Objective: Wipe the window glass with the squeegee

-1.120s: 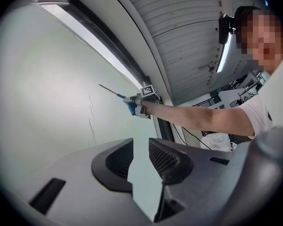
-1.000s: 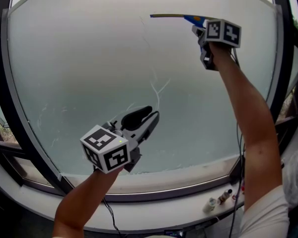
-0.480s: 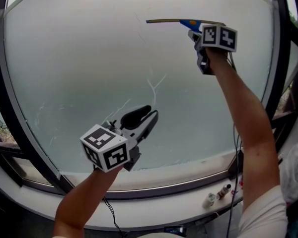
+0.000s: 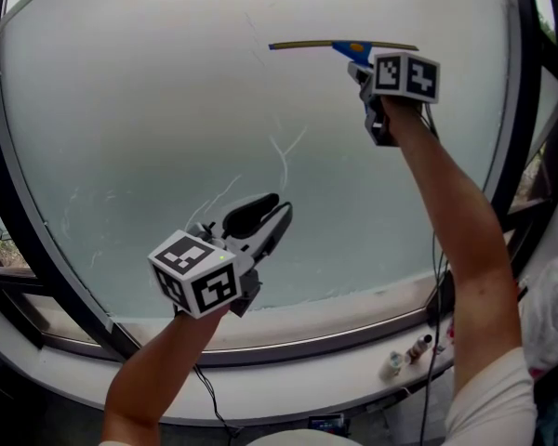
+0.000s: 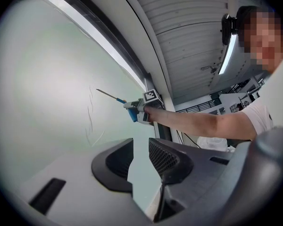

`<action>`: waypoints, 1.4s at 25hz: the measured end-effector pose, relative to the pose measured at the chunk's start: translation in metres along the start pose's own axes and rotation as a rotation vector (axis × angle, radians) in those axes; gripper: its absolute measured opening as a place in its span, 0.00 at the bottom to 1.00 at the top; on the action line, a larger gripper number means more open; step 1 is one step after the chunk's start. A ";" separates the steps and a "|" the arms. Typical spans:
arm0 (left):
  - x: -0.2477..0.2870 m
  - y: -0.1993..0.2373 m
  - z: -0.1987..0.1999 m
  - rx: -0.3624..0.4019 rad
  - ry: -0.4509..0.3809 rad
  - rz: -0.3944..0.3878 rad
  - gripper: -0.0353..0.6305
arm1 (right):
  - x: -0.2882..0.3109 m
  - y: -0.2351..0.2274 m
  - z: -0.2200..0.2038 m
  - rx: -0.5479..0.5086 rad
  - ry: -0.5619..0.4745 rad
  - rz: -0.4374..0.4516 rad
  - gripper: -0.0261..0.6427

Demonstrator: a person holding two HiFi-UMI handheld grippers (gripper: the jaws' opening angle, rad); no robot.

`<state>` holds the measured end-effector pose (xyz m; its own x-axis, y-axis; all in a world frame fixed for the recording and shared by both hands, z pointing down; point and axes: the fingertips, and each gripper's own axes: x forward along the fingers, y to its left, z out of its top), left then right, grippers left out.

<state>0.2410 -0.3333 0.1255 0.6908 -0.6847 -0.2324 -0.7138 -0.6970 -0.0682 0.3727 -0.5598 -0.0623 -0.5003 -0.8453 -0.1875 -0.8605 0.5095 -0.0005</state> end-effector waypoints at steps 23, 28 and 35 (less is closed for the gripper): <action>-0.002 0.001 -0.026 -0.053 0.038 0.003 0.24 | -0.008 -0.005 -0.073 0.045 0.078 0.004 0.26; -0.003 -0.003 -0.031 -0.055 0.048 -0.002 0.24 | -0.013 -0.006 -0.085 0.057 0.085 0.001 0.26; -0.003 -0.005 -0.037 -0.080 0.056 -0.007 0.24 | -0.017 -0.008 -0.107 0.062 0.115 -0.003 0.26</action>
<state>0.2469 -0.3359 0.1627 0.7030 -0.6887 -0.1776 -0.6987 -0.7154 0.0083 0.3779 -0.5671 0.0457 -0.5084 -0.8580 -0.0734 -0.8563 0.5127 -0.0620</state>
